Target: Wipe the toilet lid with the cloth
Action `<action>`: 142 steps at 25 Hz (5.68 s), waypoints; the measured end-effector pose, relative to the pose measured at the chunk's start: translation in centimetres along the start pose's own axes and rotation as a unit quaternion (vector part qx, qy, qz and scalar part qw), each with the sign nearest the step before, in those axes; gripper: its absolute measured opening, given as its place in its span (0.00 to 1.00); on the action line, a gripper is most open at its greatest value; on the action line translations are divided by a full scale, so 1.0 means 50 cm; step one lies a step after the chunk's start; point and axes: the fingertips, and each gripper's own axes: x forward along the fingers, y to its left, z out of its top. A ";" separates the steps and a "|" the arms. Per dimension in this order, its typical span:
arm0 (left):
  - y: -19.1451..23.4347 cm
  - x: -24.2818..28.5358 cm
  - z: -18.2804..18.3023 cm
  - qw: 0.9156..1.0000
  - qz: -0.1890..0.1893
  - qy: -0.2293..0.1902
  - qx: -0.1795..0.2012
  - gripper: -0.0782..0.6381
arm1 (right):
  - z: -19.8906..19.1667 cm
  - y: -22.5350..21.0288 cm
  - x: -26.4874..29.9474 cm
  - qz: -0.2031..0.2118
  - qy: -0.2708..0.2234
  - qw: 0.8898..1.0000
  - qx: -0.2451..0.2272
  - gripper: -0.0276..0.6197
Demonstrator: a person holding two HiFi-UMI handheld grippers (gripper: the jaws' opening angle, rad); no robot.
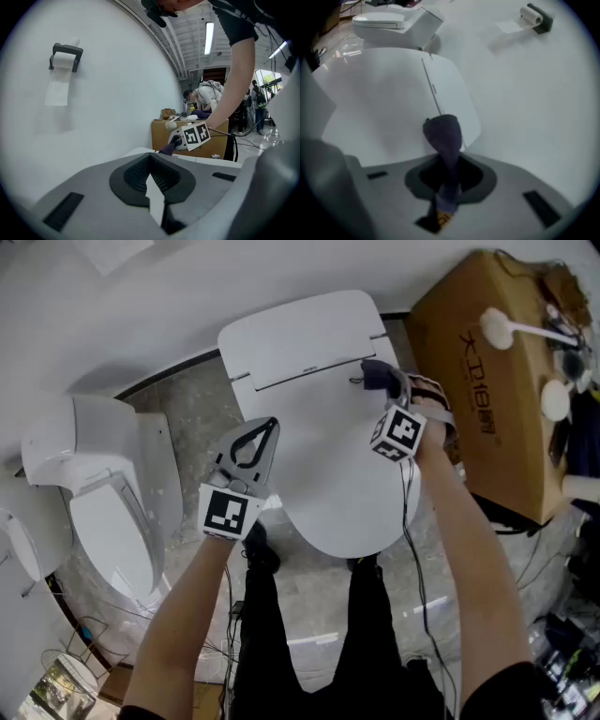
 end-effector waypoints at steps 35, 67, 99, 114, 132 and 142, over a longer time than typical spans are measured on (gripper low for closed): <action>0.025 -0.004 -0.071 1.000 -0.001 0.019 -0.004 0.13 | 0.004 0.082 0.079 0.038 0.080 0.995 0.034 0.15; 0.047 -0.070 -0.078 1.000 0.019 0.008 -0.017 0.13 | 0.252 0.175 0.010 0.069 0.020 0.997 -0.004 0.15; 0.092 -0.150 -0.092 0.998 0.048 0.008 -0.028 0.13 | 0.463 0.257 -0.049 0.110 -0.032 0.993 -0.043 0.15; 0.095 -0.162 -0.100 0.998 0.051 0.014 -0.029 0.13 | 0.523 0.293 -0.082 0.121 -0.071 0.989 -0.054 0.15; 0.021 -0.100 -0.094 0.999 0.022 0.019 -0.024 0.13 | 0.284 0.156 -0.084 0.050 -0.054 0.997 0.023 0.15; -0.010 -0.074 -0.092 0.999 0.012 0.022 -0.026 0.13 | 0.074 0.088 -0.046 0.021 0.004 0.999 0.043 0.15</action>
